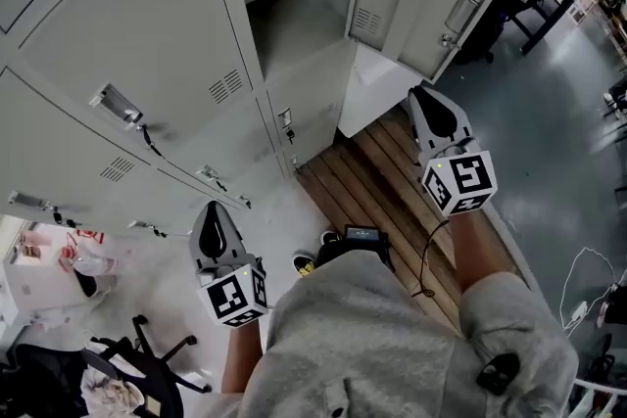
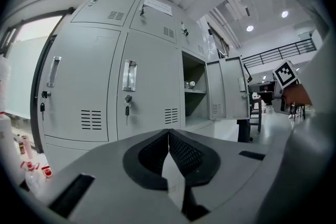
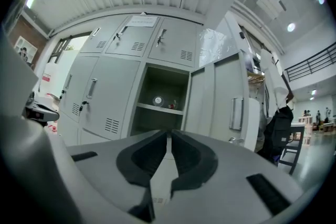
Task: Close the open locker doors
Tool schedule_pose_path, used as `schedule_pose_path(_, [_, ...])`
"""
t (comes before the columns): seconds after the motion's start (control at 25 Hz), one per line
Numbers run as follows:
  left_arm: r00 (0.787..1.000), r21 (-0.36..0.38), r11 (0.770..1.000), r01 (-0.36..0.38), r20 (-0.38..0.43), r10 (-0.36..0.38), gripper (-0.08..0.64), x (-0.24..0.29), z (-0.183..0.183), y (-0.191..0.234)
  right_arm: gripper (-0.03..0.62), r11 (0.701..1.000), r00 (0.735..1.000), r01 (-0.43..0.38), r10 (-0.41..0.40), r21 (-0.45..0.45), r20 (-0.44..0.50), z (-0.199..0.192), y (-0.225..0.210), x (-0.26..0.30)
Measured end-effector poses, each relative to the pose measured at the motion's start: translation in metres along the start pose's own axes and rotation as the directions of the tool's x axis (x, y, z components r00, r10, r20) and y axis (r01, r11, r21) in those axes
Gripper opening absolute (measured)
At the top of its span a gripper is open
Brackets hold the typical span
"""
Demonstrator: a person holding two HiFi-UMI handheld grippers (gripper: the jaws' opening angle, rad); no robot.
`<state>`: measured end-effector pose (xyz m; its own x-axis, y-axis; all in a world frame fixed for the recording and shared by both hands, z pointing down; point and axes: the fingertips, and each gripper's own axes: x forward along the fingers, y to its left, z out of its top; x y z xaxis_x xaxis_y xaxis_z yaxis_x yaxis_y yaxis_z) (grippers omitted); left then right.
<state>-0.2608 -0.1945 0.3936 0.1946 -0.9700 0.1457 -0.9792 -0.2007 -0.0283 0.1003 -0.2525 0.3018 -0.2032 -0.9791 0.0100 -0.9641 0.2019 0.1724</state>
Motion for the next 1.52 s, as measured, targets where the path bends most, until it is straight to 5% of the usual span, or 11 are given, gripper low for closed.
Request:
schedule_pose_path(0.32, [0.998,0.022,0.998,0.064,-0.008,-0.064,0.011,0.037,0.009,-0.046,0.046,0.983,0.983,0.182,-0.181,0.019,-0.014,-0.016,-0.096,-0.01])
schedule_pose_path(0.52, [0.994,0.044,0.993,0.111,-0.009,-0.111,0.011,0.066,0.027,-0.085,0.092,0.974,0.976,0.214,-0.211,0.076,-0.044,-0.033,-0.146,-0.009])
schedule_pose_path(0.76, [0.991,0.069,0.989,0.134,0.004,-0.135,0.011,0.092,0.038,-0.119,0.107,0.975,0.985,0.171,-0.165,0.141,-0.048,-0.049,-0.18,0.008])
schedule_pose_path(1.0, [0.991,0.086,0.988,0.131,0.01,-0.132,0.011,0.105,0.041,-0.142,0.107,0.993,0.997,0.063,-0.057,0.104,-0.058,-0.059,-0.184,0.03])
schedule_pose_path(1.52, [0.997,0.075,0.994,0.073,-0.007,-0.073,0.011,0.102,0.031,-0.152,0.107,0.978,0.993,-0.117,0.111,0.172,0.045,-0.049,-0.193,0.05])
